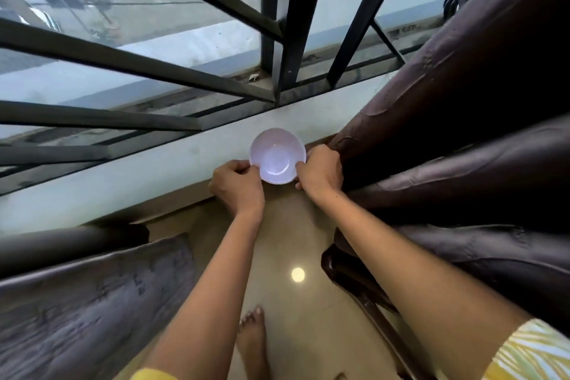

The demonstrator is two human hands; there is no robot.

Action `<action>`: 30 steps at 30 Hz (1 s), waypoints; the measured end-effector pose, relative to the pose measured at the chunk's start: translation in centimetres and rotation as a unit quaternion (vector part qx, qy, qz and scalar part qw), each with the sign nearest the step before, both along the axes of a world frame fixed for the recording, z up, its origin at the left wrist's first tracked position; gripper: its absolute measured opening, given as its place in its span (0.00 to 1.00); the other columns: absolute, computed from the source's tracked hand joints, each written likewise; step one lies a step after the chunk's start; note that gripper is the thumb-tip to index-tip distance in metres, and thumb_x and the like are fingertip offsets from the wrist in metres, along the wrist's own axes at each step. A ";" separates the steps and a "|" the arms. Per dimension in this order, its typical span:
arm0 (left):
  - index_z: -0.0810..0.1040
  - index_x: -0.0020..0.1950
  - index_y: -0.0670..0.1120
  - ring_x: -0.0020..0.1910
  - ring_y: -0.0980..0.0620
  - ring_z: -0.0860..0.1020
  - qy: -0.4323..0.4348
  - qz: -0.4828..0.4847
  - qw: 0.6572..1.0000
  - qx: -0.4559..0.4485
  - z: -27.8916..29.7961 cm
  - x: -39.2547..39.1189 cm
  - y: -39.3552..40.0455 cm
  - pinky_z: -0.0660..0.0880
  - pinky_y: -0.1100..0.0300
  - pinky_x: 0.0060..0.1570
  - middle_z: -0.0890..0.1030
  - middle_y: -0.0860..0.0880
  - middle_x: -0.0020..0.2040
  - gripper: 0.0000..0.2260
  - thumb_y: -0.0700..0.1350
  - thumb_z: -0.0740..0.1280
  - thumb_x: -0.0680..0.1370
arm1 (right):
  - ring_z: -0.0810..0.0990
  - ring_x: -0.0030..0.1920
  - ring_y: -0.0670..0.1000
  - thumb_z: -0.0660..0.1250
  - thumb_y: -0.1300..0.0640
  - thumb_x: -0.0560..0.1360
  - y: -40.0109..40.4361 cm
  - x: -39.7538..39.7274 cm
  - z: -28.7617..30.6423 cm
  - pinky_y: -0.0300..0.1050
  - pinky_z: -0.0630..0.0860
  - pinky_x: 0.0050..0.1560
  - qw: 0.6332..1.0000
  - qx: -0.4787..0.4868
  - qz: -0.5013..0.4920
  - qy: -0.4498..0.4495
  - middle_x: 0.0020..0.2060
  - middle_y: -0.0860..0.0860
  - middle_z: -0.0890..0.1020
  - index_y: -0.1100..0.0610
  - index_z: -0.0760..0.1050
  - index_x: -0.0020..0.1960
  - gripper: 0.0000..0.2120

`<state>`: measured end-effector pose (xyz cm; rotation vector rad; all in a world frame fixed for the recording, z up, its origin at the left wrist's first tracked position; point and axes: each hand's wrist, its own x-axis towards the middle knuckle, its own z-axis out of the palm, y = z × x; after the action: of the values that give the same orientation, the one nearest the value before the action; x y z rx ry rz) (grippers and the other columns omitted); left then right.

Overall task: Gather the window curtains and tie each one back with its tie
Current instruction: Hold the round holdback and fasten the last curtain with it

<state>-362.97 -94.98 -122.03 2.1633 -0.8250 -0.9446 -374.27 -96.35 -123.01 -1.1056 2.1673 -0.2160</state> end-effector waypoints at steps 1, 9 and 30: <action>0.84 0.45 0.38 0.39 0.51 0.80 -0.006 -0.001 1.000 -0.013 0.8 0.8 1.4 0.76 0.60 0.47 0.84 0.44 0.42 0.05 0.37 0.71 0.71 | 0.83 0.46 0.60 0.62 0.61 0.76 1.4 0.7 0.7 0.51 0.80 0.49 1.000 -0.002 0.003 -0.012 0.45 0.61 0.83 0.64 0.79 0.51 0.10; 0.84 0.46 0.40 0.31 0.63 0.78 -0.012 -0.005 0.999 -0.047 9.7 5.2 15.2 0.74 0.71 0.36 0.81 0.51 0.35 0.06 0.39 0.73 0.71 | 0.82 0.39 0.64 0.65 0.60 0.73 15.0 3.7 9.9 0.55 0.78 0.40 0.994 -0.063 0.033 -0.078 0.33 0.64 0.80 0.65 0.74 0.35 0.10; 0.83 0.43 0.47 0.36 0.59 0.81 0.140 -0.394 0.906 -0.065 26.2 -22.0 33.9 0.77 0.67 0.41 0.83 0.54 0.36 0.03 0.42 0.75 0.71 | 0.79 0.24 0.46 0.69 0.56 0.74 44.8 -22.3 27.3 0.46 0.79 0.35 0.926 -0.173 -0.334 0.008 0.24 0.48 0.79 0.61 0.81 0.40 0.09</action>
<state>-384.98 -61.09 -95.78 1.5029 -1.6041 -1.4868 -396.54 -51.60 -95.69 -0.4883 2.5105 -0.9252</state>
